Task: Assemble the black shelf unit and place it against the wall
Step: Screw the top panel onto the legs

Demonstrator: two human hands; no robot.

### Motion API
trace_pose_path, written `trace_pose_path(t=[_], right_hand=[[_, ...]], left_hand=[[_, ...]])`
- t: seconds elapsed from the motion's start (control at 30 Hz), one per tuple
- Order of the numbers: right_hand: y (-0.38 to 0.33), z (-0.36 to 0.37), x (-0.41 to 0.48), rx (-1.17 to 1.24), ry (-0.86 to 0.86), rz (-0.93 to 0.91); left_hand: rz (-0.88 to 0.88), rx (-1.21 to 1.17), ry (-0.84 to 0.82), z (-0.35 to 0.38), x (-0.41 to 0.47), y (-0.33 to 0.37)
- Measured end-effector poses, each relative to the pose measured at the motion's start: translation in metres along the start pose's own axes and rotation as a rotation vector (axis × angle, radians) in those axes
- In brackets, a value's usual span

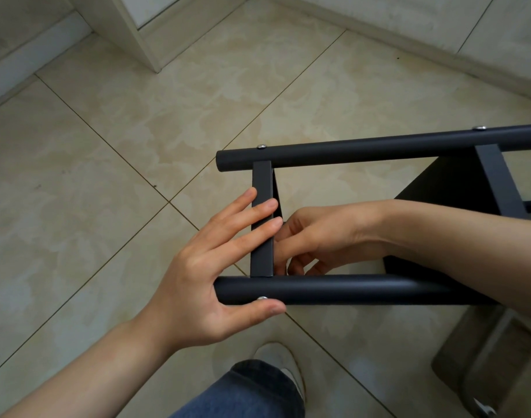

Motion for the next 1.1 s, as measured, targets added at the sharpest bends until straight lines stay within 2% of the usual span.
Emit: trace_pose_path(t=[0.37,0.63,0.83,1.0,1.1], right_hand=[[0.0019,-0.0009,-0.0011,-0.047,-0.002,0.02],[-0.0034,0.0022,-0.003,0.022,-0.037,-0.019],[0.0046,-0.0028,0.0007,-0.017,0.004,0.039],[-0.0027,0.0023,-0.0019,0.046,-0.044,-0.01],[0.0013,0.001,0.0009,0.005,-0.008,-0.003]], left_hand=[[-0.004,0.004,0.0,-0.0004,-0.0004,-0.0003],[-0.005,0.003,0.003,-0.0002,-0.0004,-0.0004],[-0.01,-0.001,0.0,0.0,-0.0005,-0.0007],[-0.006,0.003,0.001,0.0002,-0.0002,-0.0008],[-0.005,0.001,0.004,0.0004,0.0003,-0.0005]])
Point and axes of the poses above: each hand's wrist, its own x-axis towards the middle knuckle, its own z-axis out of the palm, y = z × x, the point moved 10 cm from there along x, towards the middle knuckle, and after that the axes turned 15 degrees about y, right-handed, at the moved point
